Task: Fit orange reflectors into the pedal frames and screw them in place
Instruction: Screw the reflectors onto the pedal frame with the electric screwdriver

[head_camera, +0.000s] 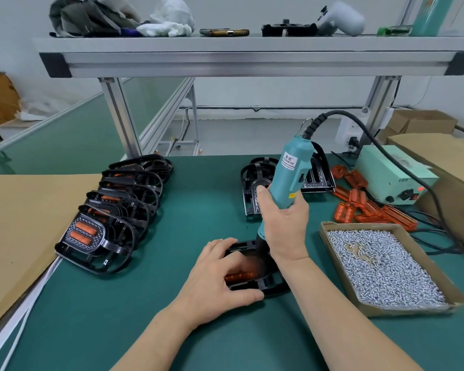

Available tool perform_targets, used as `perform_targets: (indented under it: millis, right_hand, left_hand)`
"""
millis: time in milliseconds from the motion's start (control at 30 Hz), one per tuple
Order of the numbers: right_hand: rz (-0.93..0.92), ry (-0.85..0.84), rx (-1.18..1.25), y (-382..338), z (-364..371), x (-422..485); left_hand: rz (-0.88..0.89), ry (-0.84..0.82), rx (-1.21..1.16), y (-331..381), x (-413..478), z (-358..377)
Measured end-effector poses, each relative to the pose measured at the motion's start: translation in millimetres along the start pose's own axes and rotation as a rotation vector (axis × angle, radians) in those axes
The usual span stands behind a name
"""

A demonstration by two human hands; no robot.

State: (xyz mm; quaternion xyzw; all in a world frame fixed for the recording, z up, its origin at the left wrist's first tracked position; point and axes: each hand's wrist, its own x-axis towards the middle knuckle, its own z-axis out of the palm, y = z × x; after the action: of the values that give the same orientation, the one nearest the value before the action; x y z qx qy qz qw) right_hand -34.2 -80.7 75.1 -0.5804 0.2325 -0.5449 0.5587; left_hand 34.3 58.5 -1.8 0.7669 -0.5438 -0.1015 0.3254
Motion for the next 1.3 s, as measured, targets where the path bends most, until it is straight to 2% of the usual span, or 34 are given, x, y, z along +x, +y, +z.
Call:
perform_targets:
  millis: [333,533,700,800,900,1167,1300]
  right_hand:
    - [0.01,-0.012,0.047,-4,-13,-3]
    - [-0.064,-0.096,0.048,-27,-23,18]
    - [0.14,0.12,0.182,-27,-56,49]
    - [0.273,0.287,0.132,-14,-86,67]
    - [0.393,0.368,0.06,1,-116,81]
    - [0.599,0.386,-0.169,28,-160,85]
    - [0.577,0.372,-0.354,30,-162,81]
  left_hand:
    - [0.018,0.018,-0.003,-1,-1,-1]
    - [0.019,0.016,-0.007,-4,-1,1]
    - [0.006,0.011,-0.009,-4,-1,1]
    - [0.0,0.01,-0.016,-3,-1,1]
    - [-0.006,0.007,-0.031,-2,-1,0]
    - [-0.005,0.008,-0.033,-3,-2,0]
    - [-0.007,0.011,-0.039,-3,-2,0]
